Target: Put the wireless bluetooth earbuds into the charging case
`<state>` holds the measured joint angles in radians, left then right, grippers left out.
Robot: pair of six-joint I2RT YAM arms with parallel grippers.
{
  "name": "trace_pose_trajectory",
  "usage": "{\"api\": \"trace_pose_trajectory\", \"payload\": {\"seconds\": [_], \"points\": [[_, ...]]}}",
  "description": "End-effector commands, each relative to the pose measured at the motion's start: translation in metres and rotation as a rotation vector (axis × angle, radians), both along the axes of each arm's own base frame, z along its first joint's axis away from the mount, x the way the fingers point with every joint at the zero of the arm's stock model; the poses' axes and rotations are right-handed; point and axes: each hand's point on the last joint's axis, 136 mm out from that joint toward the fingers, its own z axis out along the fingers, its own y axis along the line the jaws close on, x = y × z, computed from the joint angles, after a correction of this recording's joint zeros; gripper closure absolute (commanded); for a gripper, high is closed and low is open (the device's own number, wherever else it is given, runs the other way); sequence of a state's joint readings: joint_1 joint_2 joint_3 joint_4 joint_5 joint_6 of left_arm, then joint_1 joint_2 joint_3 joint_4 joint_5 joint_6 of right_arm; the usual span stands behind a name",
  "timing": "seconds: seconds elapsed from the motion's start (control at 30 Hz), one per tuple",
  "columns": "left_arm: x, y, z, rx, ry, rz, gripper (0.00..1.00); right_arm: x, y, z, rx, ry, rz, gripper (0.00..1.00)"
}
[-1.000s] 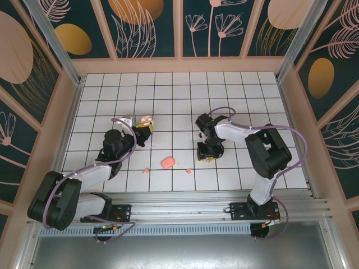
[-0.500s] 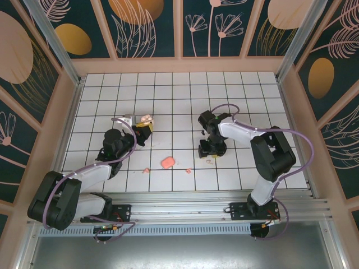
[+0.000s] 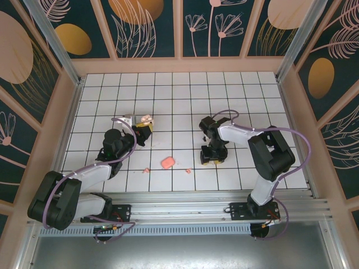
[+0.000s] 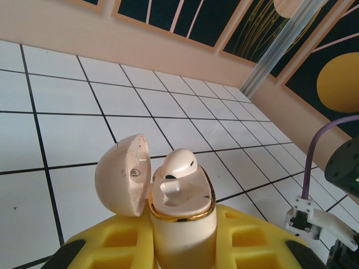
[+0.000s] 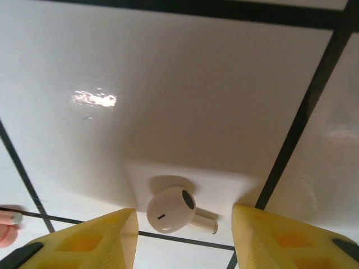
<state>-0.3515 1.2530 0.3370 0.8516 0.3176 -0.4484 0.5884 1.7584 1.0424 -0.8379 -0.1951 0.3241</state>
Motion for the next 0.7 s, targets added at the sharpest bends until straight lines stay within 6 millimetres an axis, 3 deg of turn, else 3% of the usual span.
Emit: {"api": "trace_pose_trajectory", "payload": {"seconds": [0.0,0.33,0.67], "points": [[0.005,-0.003,0.014,-0.001,-0.047,-0.02,0.85,-0.014,0.004,0.002,0.023,0.031,-0.011,0.53],[0.004,-0.004,0.012,0.0,-0.041,-0.024,0.85,-0.021,0.028,0.015,0.068,0.028,-0.003,0.6],[0.005,-0.006,0.014,-0.006,-0.042,-0.035,0.85,0.002,0.012,0.036,-0.044,-0.039,-0.073,0.59]]}}
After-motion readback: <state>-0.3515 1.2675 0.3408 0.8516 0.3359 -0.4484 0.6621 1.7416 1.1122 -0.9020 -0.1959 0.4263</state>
